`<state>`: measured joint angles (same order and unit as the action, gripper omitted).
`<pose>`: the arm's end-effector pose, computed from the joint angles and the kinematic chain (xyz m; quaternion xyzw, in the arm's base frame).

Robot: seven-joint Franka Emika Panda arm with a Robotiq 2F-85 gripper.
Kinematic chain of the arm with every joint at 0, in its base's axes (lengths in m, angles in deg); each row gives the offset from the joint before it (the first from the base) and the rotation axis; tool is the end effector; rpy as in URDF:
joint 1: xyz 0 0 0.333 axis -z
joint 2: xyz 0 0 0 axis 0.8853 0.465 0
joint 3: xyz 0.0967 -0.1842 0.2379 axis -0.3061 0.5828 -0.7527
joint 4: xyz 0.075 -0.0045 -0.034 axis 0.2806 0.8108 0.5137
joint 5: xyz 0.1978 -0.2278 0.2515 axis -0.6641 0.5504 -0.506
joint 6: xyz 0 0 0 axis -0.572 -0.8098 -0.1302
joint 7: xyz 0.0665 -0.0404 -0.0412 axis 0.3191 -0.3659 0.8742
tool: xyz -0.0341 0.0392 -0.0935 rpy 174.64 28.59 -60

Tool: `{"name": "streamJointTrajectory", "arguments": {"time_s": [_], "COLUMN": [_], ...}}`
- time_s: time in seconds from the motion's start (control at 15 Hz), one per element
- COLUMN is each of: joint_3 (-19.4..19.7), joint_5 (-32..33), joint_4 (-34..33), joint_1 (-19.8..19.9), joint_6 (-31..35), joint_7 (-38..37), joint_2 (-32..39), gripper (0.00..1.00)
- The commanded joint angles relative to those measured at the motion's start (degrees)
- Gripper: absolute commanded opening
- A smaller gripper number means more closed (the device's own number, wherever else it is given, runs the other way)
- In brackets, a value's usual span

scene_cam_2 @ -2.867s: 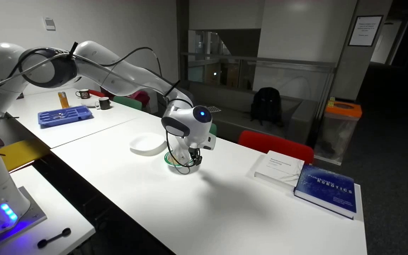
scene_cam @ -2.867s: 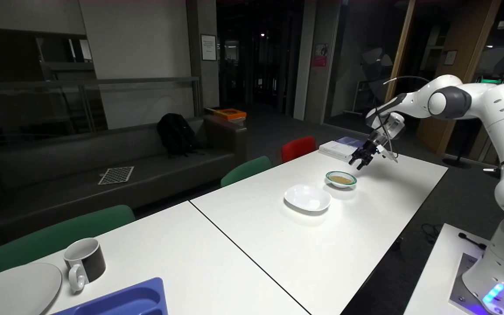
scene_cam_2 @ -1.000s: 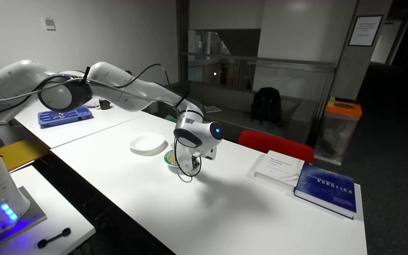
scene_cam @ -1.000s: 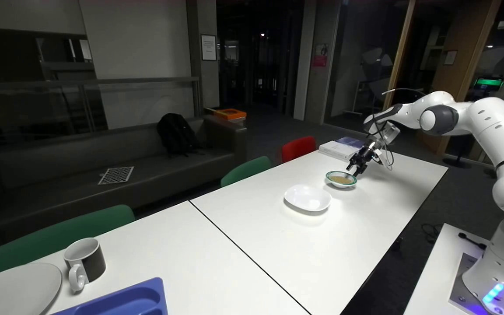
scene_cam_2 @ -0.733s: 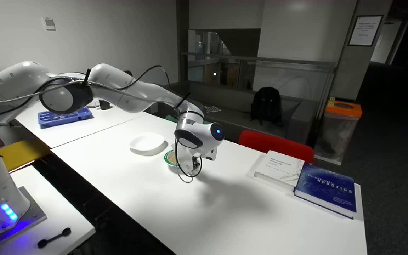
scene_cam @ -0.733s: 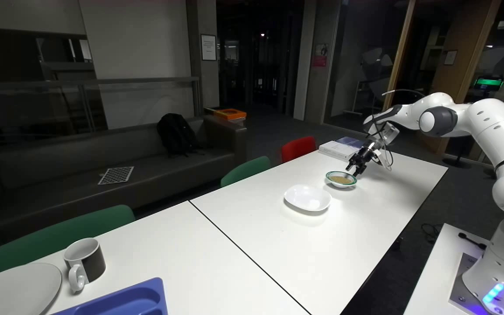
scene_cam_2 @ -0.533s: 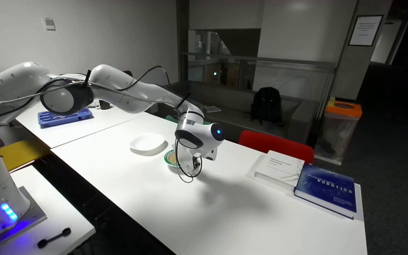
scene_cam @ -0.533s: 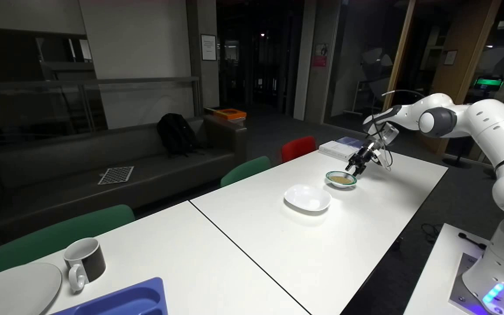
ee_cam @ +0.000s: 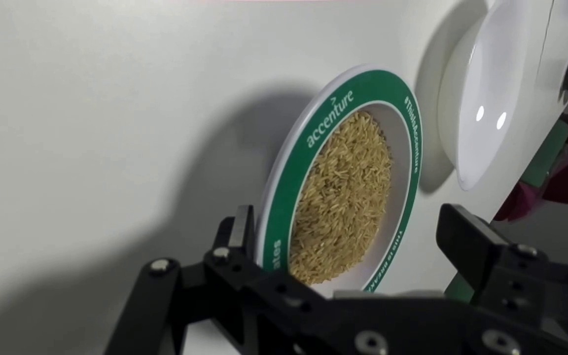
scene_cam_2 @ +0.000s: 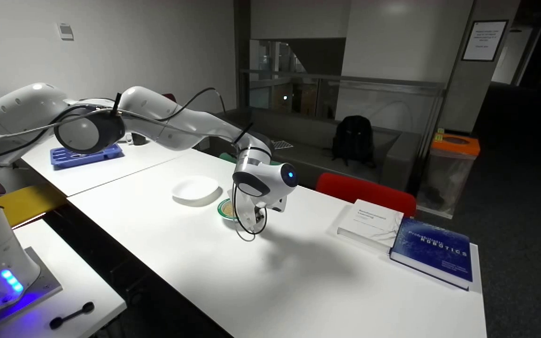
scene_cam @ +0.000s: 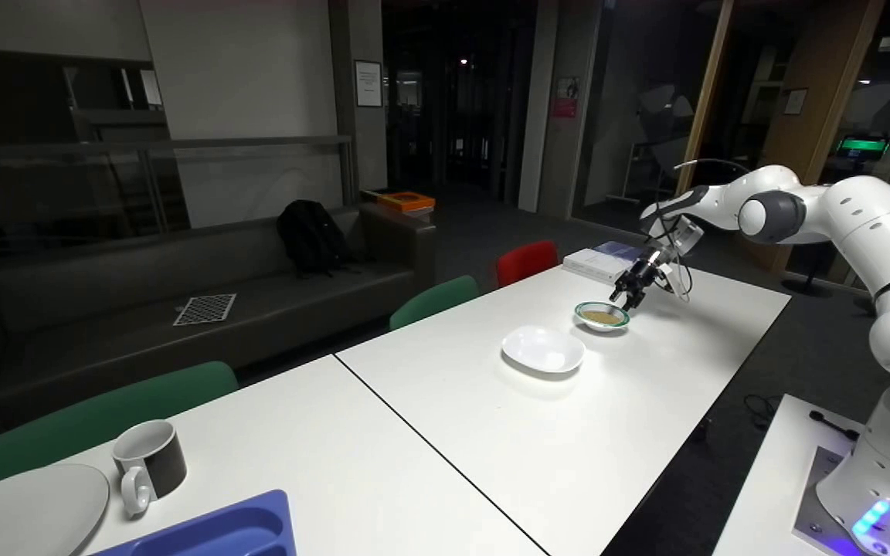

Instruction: Pick up the bowl and pour some of its contents on the plate

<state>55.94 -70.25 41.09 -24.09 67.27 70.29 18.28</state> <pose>0.5773 -0.4290 0.1468 -0.9223 0.1075 -0.0486 0.3681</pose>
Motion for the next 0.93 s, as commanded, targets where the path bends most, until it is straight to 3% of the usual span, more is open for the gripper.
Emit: {"name": "streamJointTrajectory", "arguments": {"time_s": [0.0, 0.87], "joint_3": [-0.6, -0.4], "joint_5": [0.0, 0.5], "joint_4": [-2.0, -2.3], "joint_1": [0.5, -0.2], "joint_6": [-2.8, -2.3], "joint_7": [-0.4, -0.3], "joint_2": [0.3, 1.0], "gripper": [1.00, 1.00]}}
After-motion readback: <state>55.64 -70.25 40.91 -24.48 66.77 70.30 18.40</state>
